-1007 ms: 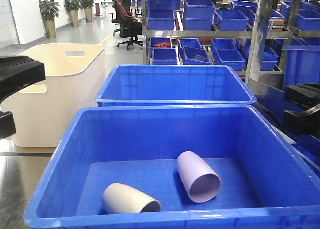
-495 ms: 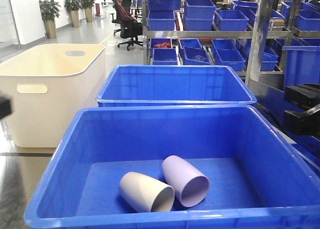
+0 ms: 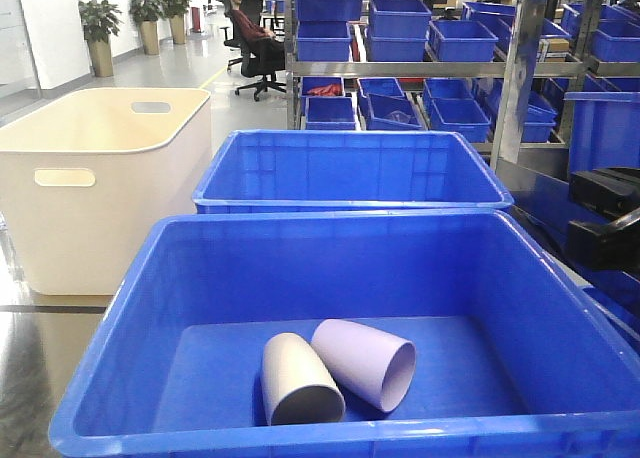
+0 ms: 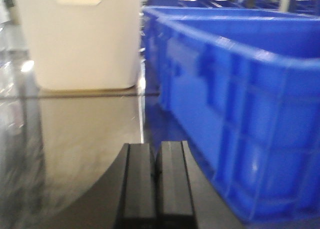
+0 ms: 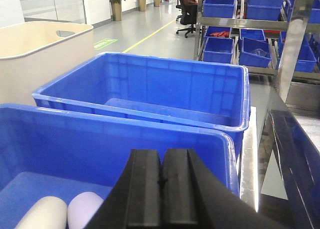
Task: Grab cup from conveyor and place in blue bin
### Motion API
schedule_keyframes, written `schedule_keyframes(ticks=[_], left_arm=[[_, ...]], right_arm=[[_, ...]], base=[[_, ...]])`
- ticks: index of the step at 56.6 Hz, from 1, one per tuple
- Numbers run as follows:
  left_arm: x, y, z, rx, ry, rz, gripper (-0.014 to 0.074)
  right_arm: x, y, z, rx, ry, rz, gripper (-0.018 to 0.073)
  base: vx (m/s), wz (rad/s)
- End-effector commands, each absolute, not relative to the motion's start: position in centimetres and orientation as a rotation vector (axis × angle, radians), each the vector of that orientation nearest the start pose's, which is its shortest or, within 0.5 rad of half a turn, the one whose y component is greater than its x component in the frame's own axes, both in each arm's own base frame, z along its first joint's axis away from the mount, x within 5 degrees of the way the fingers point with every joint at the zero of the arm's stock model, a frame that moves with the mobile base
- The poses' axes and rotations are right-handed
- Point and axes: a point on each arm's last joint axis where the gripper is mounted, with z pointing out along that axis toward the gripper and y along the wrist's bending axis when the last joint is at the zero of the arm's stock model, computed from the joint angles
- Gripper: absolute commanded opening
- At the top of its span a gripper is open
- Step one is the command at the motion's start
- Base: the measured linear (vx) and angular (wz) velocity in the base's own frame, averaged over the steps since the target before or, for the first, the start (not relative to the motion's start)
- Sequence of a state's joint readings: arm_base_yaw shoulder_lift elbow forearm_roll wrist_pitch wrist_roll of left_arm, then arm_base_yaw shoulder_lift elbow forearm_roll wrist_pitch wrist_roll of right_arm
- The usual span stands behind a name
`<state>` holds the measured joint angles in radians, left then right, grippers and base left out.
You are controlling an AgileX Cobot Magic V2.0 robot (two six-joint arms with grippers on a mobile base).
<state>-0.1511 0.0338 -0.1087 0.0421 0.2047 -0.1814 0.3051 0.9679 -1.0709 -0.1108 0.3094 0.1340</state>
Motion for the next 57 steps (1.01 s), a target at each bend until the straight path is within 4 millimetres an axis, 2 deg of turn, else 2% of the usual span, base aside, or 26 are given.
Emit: schedule_keyframes(ticks=[1, 3, 7, 17, 57], left_arm=[[5.1, -0.5, 22.1, -0.054, 1.502, -0.21, -0.0006], [5.5, -0.4, 20.6, -0.072, 1.524, -0.19, -0.0006], [5.7, -0.3, 19.4, -0.094, 1.563, -0.173, -0.0006], [5.7, -0.2, 19.1, -0.099, 1.615, -0.164, -0.0006], [5.7, -0.2, 19.1, -0.099, 1.615, -0.164, -0.0006]], right_arm=[[19.0, 5.7, 45.6, -0.207, 1.556, 0.228, -0.0013], [19.0, 5.7, 45.5, -0.207, 1.562, 0.228, -0.0013], [19.0, 5.7, 45.5, -0.207, 1.562, 0.227, -0.0013], [19.0, 5.7, 45.5, -0.207, 1.564, 0.227, -0.0013], [19.0, 5.7, 45.5, -0.207, 1.563, 0.227, -0.0013]], base=[[0.0, 0.0], [0.0, 0.0], [0.0, 0.01], [0.0, 0.0], [0.0, 0.0]])
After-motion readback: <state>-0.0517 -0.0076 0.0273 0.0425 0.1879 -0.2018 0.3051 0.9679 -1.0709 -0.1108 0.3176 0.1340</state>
